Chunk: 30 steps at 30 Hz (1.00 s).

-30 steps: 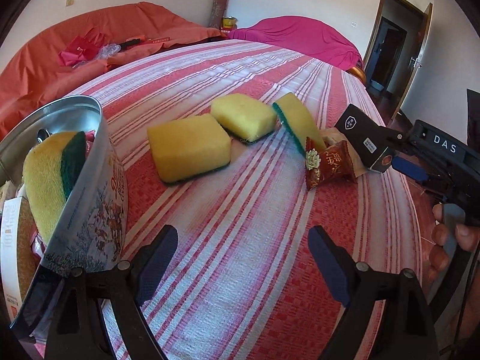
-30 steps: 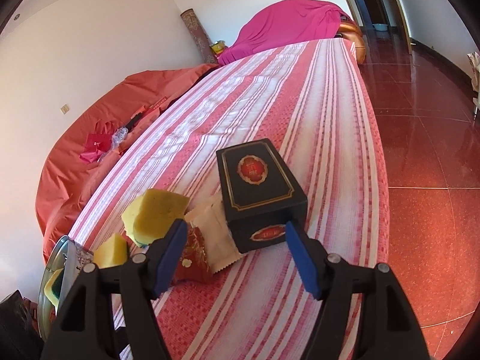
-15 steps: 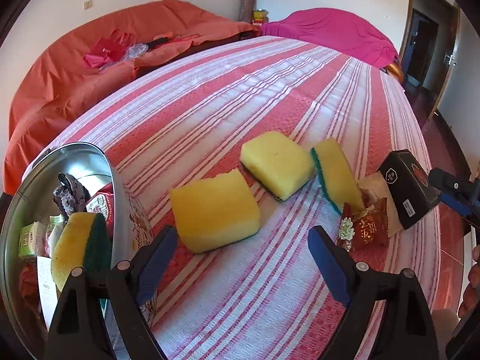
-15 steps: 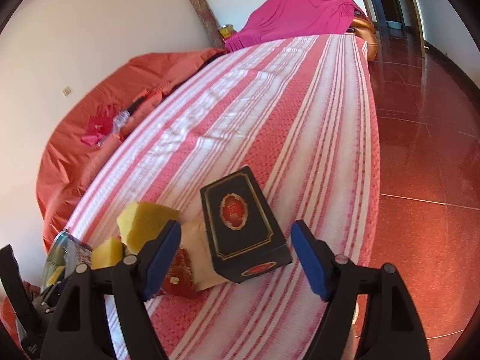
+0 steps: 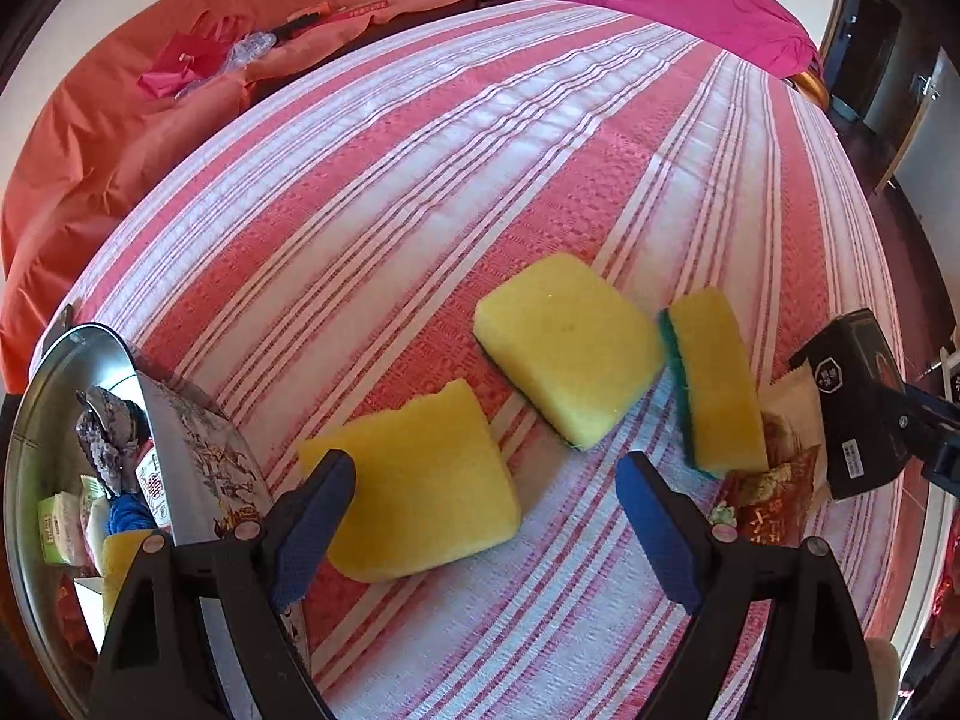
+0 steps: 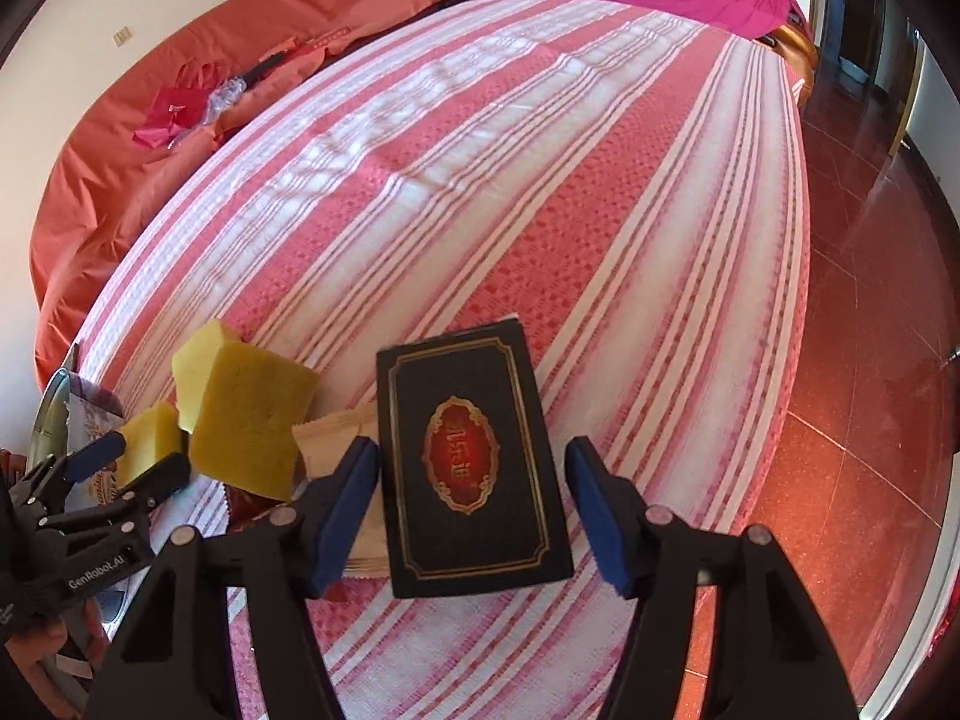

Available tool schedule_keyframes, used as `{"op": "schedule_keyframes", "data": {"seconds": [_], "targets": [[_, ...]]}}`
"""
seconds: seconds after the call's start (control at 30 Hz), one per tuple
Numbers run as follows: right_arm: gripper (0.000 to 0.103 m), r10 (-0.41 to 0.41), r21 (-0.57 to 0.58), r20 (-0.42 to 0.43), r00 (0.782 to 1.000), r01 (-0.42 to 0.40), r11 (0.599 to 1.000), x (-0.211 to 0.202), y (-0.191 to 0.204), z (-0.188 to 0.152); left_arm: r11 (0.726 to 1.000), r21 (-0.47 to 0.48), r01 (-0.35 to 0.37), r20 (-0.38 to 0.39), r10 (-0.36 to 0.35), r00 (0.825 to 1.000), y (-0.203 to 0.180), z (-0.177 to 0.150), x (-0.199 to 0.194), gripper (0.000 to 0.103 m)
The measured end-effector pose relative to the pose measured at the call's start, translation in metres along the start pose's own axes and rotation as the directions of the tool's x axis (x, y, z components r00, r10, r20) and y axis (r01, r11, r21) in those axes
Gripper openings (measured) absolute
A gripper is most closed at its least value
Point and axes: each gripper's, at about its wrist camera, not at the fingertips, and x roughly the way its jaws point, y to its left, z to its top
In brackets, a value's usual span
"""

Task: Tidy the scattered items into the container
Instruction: 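Grasp the black box with red emblem with the right gripper, then grasp a large yellow sponge with the left gripper while the right holds the black box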

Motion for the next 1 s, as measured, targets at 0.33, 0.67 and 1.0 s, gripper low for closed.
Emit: {"op": "schedule_keyframes", "data": {"seconds": [0.33,0.67,1.0], "targets": [[0.059,0.015,0.005,0.013,1.0,-0.015,1.0,0.003,-0.005,0.009,0.998,0.038,-0.045,0.035,0.043,0.998,0.0,0.006,0.001,0.075],[0.059,0.065,0.089,0.109,0.992,-0.075,0.993,-0.02,-0.015,-0.003,0.999,0.013,0.044,0.081,-0.045,0.996,0.01,-0.014,-0.014,0.053],[0.059,0.095,0.158,0.14,0.986,-0.117,0.981,-0.015,-0.024,-0.028,0.999,-0.025,0.027,0.115,-0.024,0.993,0.004,-0.019,-0.019,0.089]]}}
